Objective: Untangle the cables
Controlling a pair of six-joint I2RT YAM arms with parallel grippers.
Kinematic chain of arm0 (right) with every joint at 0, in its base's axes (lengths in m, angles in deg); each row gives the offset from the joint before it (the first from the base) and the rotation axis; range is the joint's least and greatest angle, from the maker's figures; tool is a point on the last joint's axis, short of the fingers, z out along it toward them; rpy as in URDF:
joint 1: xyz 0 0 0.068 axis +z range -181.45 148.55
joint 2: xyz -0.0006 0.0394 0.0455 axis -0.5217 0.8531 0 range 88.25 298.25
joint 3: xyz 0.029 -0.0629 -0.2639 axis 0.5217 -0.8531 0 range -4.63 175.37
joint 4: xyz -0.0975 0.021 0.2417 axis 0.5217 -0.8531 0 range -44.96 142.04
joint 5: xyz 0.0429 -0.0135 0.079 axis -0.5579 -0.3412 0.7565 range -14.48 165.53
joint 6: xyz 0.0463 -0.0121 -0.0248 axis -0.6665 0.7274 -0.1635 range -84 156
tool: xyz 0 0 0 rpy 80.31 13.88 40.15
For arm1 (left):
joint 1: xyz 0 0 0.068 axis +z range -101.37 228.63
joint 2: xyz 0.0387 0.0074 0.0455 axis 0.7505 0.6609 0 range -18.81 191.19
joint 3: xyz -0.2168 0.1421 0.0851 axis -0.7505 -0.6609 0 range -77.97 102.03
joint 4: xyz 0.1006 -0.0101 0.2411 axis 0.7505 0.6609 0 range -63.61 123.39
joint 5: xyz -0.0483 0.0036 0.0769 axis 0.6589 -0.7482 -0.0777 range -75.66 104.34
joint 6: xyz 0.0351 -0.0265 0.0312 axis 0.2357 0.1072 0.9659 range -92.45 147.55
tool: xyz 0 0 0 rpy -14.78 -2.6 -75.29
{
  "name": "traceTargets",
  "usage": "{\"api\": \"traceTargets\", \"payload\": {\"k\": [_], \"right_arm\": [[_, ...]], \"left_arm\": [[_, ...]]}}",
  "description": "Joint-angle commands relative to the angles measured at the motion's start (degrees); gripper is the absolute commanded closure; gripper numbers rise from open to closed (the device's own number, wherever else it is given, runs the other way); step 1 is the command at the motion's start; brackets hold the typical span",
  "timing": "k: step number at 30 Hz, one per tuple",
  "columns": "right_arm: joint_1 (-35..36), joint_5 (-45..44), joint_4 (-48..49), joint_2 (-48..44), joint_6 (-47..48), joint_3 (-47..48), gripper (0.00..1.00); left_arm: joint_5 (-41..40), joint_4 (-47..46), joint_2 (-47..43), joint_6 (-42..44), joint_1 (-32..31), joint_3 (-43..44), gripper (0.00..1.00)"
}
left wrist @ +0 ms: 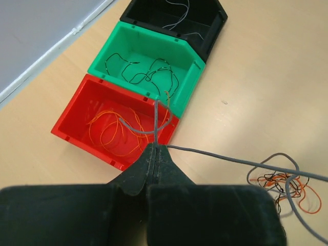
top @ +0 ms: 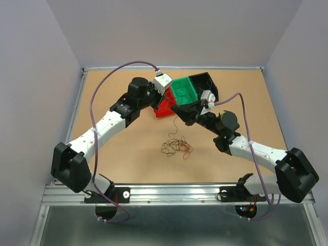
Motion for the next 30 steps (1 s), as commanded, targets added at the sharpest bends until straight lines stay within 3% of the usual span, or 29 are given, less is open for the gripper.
{"api": "traceTargets", "payload": {"k": [1, 6, 12, 16, 19, 20, 24, 30], "right_arm": [[0.83, -13.29, 11.88, -4.61, -0.9, -1.26, 1.0], [0.74, -25.61, 8.9, -3.04, 0.59, 1.11, 1.0], [-0.48, -27.2, -10.51, 2.59, 1.48, 12.08, 0.99], [-2.68, -21.34, -22.8, 6.27, 1.04, 17.01, 0.99], [-6.19, -16.41, -26.26, 8.3, -0.45, 18.87, 0.99], [-7.33, -11.08, -27.14, 9.27, -0.98, 18.78, 0.99], [-11.47, -1.55, -27.23, 9.72, -0.56, 16.15, 0.95], [-11.65, 8.47, -24.42, 8.93, 5.94, 10.79, 0.9]], "left_arm": [[2.52, -3.89, 0.76, 0.34, 1.71, -0.92, 1.0], [7.26, -6.17, -0.11, 0.51, 1.97, -3.03, 1.0], [16.05, -5.75, -0.46, 2.96, 1.97, -4.09, 1.0], [19.21, -4.86, -1.25, 4.73, 1.97, -4.61, 1.0], [20.27, -4.6, -1.78, 5.78, 1.97, -4.97, 1.0], [20.8, -4.34, -1.78, 5.96, 1.97, -4.97, 1.0], [21.33, -2.24, -0.91, 7.1, 1.97, -4.09, 1.0], [24.05, 3.75, 2.26, 10.88, 1.97, -1.45, 1.0]]}}
